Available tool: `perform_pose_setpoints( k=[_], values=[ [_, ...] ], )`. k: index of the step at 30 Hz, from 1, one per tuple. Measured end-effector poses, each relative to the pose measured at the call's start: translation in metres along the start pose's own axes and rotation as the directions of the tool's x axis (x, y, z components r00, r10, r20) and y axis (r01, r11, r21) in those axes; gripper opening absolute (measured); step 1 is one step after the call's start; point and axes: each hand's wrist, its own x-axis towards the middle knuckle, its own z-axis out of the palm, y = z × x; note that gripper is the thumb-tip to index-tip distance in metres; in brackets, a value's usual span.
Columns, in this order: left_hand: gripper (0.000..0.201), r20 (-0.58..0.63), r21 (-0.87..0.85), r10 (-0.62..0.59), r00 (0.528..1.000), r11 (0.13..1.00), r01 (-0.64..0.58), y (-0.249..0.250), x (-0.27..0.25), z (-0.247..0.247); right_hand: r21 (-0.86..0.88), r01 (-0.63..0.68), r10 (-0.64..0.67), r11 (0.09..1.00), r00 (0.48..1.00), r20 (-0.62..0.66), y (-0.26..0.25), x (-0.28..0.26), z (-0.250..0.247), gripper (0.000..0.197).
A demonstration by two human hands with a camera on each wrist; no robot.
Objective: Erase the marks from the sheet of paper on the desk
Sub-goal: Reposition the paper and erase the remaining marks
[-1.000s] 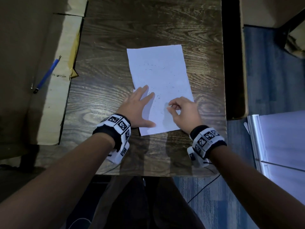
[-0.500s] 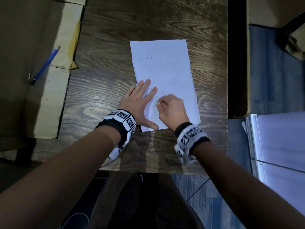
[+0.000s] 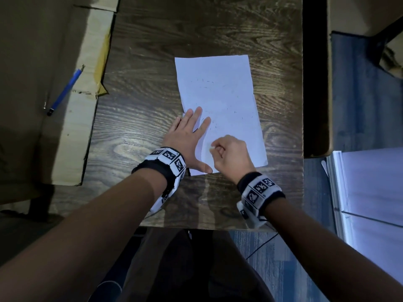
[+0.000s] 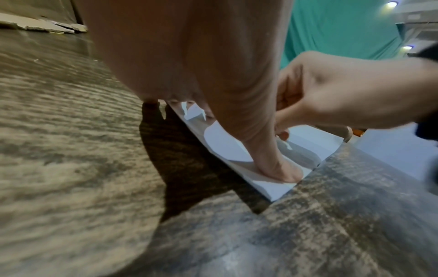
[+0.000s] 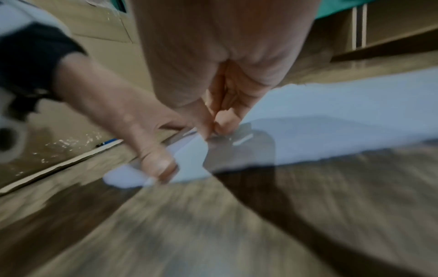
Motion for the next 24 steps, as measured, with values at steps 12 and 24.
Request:
perform_pose_setpoints(
  k=[12,24],
  values=[
    [0.142,0.005,-0.01,-0.002,1.0,1.0,0.002,0.0,-0.001,-0.001,-0.039,-0.004,0.005,0.999,1.0,0.022,-0.007,0.015,-0.003,0.012],
    [0.143,-0.013,-0.027,-0.002,1.0,1.0,0.002,0.001,-0.002,-0.003,-0.043,0.007,-0.007,0.999,1.0,-0.003,-0.007,0.027,-0.002,0.01]
  ],
)
